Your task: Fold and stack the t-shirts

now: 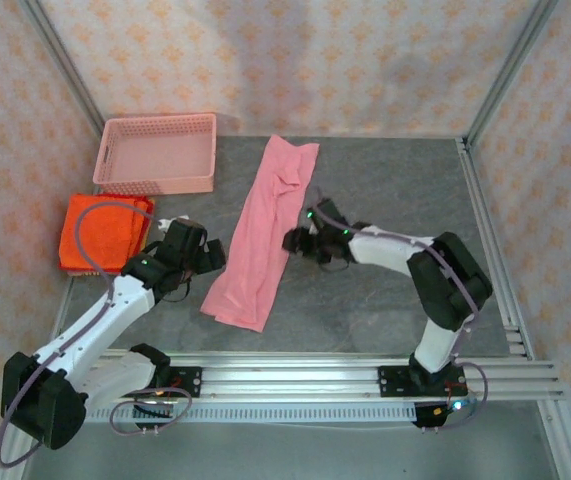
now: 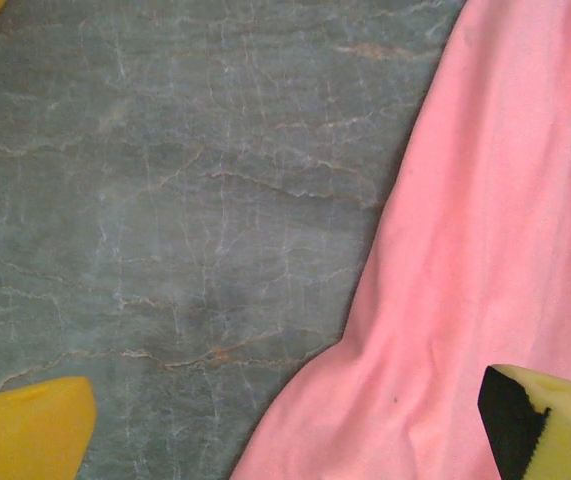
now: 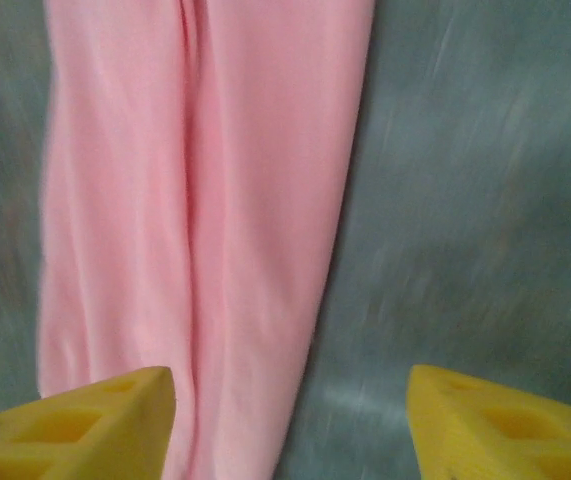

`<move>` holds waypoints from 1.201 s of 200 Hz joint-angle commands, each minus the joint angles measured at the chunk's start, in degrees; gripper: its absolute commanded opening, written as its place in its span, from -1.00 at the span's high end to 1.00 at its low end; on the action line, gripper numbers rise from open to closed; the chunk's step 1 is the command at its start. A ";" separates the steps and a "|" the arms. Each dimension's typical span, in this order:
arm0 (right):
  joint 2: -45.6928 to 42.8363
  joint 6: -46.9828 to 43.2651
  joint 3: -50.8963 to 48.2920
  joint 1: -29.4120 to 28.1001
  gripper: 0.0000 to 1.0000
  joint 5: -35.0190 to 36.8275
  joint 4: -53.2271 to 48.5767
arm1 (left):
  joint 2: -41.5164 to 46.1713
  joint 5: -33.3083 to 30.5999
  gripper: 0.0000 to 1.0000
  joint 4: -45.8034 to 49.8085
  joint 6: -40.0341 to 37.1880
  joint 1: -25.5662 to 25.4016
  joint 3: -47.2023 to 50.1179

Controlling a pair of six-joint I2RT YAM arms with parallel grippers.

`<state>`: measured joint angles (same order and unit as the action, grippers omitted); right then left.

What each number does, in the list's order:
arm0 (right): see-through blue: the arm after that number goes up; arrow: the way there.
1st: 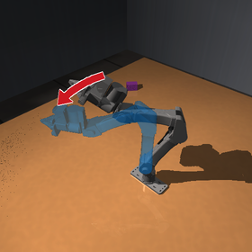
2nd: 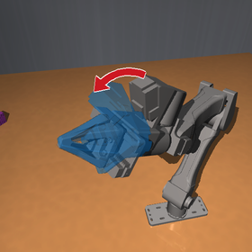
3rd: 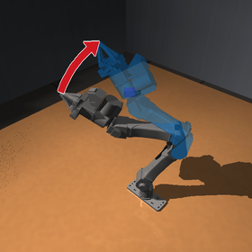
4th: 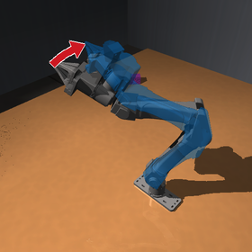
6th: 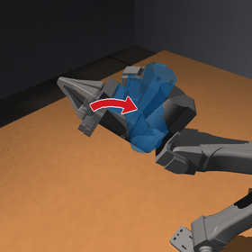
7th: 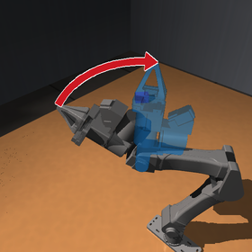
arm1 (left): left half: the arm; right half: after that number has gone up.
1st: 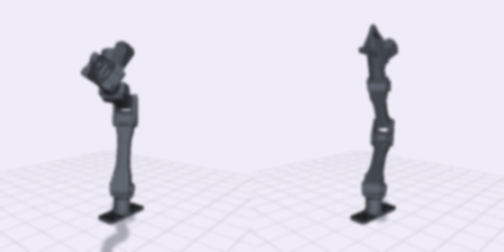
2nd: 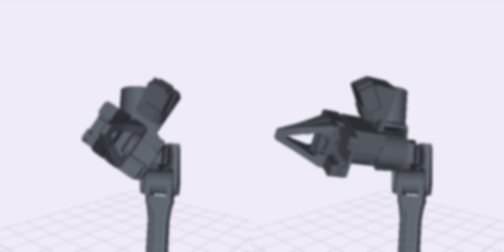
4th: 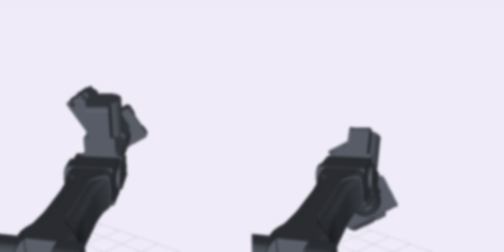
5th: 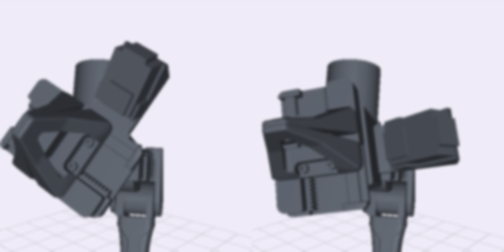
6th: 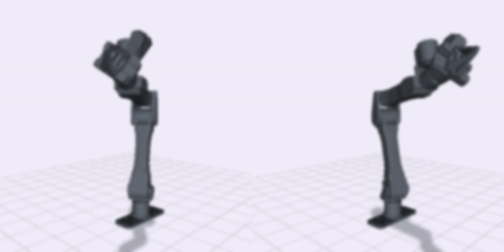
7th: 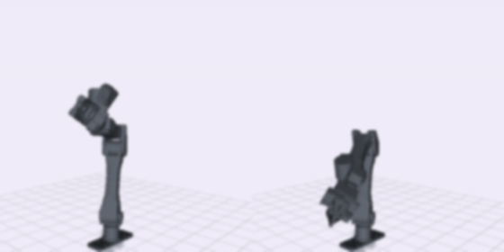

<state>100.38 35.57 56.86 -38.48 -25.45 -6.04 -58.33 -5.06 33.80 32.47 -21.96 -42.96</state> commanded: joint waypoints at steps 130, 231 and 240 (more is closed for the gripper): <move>5.45 7.18 2.01 -5.39 1.00 -3.52 -0.31 | 4.91 0.71 -0.99 -3.84 -0.83 0.51 3.40; -8.52 4.73 -11.48 0.42 1.00 1.36 -7.86 | -2.42 7.38 -0.99 -10.67 -0.52 0.34 1.29; -9.20 4.26 -12.01 0.59 1.00 1.99 -8.32 | -3.05 8.15 -0.99 -11.69 -0.26 0.34 1.55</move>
<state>94.19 41.71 46.50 -38.41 -27.05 -10.63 -60.14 0.67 25.47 32.47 -21.96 -40.34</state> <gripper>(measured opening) 0.056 0.996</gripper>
